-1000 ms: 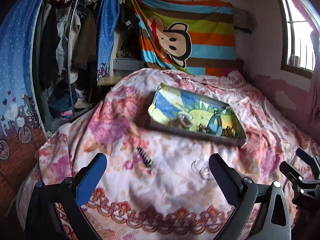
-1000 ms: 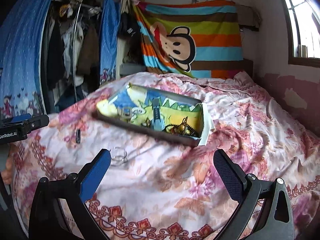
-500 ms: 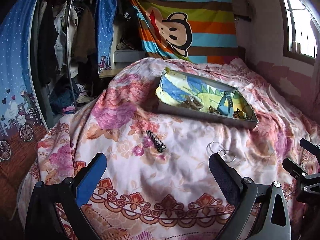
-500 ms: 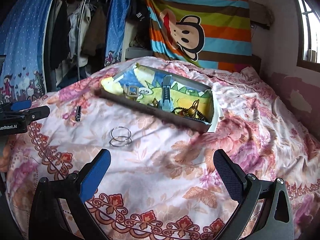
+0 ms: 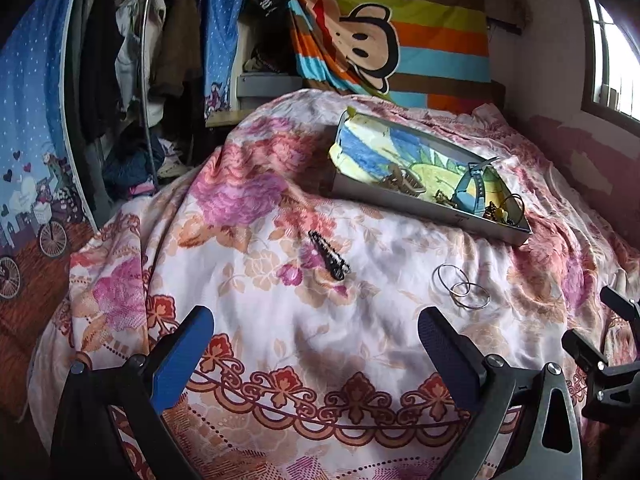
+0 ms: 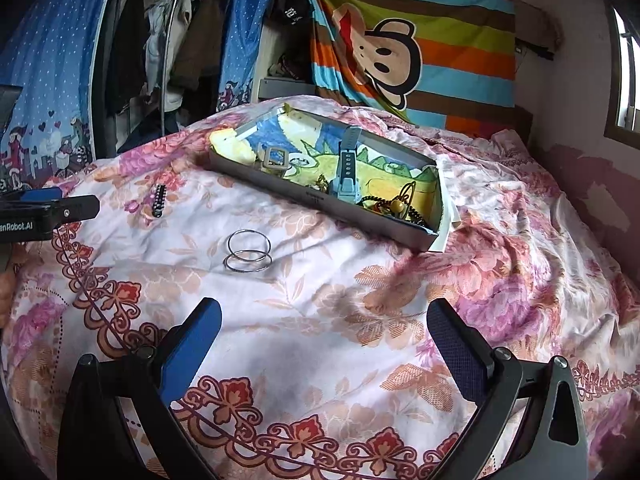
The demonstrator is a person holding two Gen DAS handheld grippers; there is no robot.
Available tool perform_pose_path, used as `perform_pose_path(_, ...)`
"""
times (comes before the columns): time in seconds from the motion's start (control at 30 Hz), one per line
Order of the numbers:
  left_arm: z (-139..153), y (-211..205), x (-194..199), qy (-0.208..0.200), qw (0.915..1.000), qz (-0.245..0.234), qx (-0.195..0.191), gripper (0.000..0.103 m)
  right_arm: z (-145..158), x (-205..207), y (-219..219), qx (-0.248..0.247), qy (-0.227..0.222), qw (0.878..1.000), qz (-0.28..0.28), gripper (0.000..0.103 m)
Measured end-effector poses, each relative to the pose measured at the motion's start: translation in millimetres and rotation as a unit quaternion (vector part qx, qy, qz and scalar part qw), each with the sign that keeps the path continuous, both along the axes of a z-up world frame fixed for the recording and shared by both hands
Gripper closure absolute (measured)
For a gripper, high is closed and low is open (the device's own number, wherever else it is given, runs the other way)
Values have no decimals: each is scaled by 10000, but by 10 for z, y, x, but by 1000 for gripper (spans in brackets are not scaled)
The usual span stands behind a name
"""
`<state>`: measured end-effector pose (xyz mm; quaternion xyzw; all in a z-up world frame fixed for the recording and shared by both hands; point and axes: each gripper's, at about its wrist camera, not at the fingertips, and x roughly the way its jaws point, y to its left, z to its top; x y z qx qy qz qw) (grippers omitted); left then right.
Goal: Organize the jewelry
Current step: 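Move both tools back toward the black hair clip and silver rings, then grasp the black hair clip with the left tool while the right tool grasps the silver rings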
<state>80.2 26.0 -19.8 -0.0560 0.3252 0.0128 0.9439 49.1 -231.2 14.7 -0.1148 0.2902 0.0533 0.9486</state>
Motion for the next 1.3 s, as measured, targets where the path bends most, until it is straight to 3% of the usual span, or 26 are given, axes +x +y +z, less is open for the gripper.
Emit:
perform_pose_path(0.4,-119,94,359,456,9984,-115,-325,0,-39,174,-82,531,471,9963,487,2)
perform_pose_path(0.7,-165,38,858,510,9972,-258,-478,0,-27,525,-145,722,477,9928,826,2)
perform_pose_path(0.83,-171,9,910,478,9966,-376,-546,1,-109,726,-30,702,757,9877,1171,2)
perform_pose_path(0.97,-170,-8,938,468,9958,-514,-602,21,-214,851,204,286,901,9849,1451,2)
perform_pose_path(1.13,-200,-48,1003,551,9943,-655,-631,31,-254,955,438,-179,717,9824,1713,2)
perform_pose_path(1.3,-222,-90,1061,663,9934,-733,-577,39,-318,1067,495,-79,895,9779,1886,4)
